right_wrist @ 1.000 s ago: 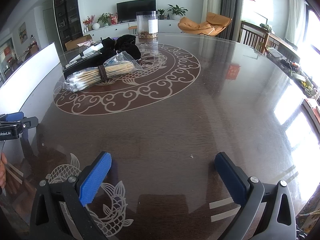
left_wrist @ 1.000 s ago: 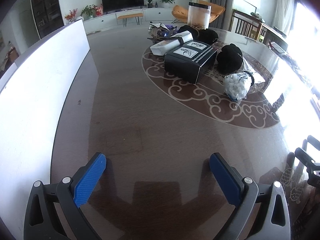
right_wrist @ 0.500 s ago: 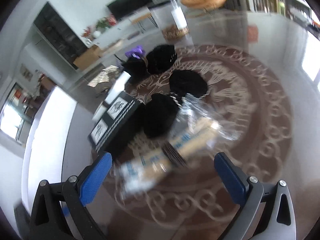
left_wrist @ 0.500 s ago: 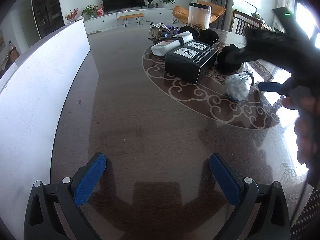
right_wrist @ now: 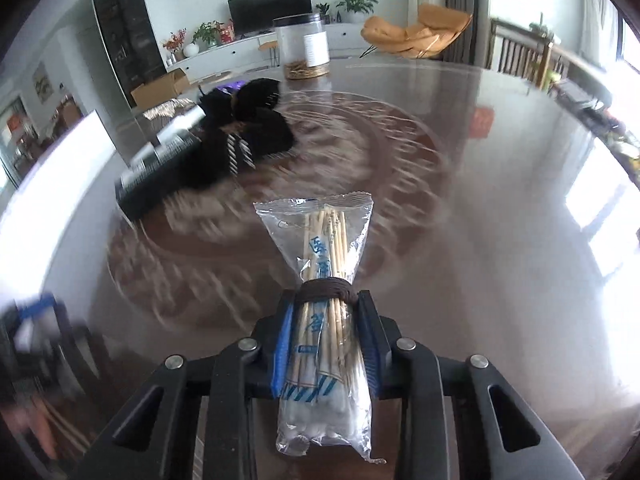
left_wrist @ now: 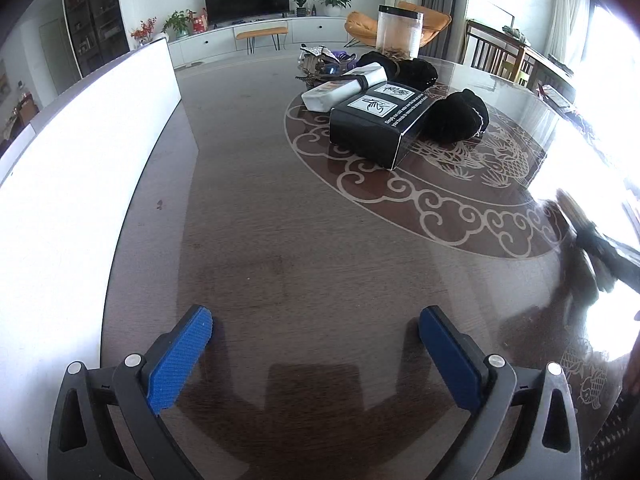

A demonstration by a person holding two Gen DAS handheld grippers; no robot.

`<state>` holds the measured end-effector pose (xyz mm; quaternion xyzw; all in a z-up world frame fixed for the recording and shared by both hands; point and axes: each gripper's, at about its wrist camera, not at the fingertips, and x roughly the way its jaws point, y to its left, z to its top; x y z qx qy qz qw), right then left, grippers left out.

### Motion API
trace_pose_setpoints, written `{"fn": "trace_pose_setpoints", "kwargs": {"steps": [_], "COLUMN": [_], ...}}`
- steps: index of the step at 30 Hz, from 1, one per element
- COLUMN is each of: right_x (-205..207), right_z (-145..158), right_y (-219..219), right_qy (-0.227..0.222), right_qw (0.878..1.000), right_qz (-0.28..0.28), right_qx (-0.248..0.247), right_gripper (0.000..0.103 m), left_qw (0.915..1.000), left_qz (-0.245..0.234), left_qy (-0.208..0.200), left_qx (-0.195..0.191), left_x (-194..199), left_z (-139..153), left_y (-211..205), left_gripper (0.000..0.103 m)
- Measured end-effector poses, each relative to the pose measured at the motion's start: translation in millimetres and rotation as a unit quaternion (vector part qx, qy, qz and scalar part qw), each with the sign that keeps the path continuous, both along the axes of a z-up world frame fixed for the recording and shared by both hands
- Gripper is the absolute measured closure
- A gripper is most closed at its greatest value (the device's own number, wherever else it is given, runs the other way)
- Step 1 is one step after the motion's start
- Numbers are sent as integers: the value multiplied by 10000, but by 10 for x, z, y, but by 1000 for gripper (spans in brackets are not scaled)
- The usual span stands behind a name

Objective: Organize objects
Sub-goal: 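Grasp the bag of cotton swabs with the right tool and pull it out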

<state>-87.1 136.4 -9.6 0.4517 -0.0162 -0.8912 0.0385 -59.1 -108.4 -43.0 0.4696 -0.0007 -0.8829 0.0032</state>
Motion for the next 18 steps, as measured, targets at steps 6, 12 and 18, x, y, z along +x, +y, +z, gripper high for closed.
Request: {"fn": "trace_pose_setpoints", "kwargs": {"steps": [6, 12, 18], "right_x": [197, 183, 198], "right_z": [-17, -65, -90], "right_y": [46, -57, -41], "right_qy": [134, 145, 116], "right_qw": [9995, 9991, 9991], "right_qz": [-188, -86, -136], "right_qx": [230, 396, 386], "right_gripper": [47, 22, 18], "left_qw": [10000, 10000, 9966], "left_qz": [10, 27, -492], "left_qy": [-2, -40, -651], "left_qx": [1, -6, 87], "left_x": [-3, -15, -618], "left_z": [-3, -2, 43], "left_y": [2, 8, 154], "left_gripper": [0, 0, 0]}}
